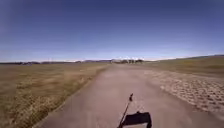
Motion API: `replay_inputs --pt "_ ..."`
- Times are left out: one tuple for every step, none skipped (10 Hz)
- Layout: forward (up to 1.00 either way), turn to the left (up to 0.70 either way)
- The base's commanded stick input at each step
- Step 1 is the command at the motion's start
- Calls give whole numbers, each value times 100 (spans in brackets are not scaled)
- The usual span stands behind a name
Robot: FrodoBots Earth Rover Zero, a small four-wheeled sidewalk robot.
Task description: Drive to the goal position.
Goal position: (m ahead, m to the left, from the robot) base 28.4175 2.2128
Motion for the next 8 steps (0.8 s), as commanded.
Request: replay_inputs --pt "100 0" --pt "100 0" --pt "100 0" --pt "100 0" --pt "100 0" --pt "100 0" --pt "100 0" --pt "100 0"
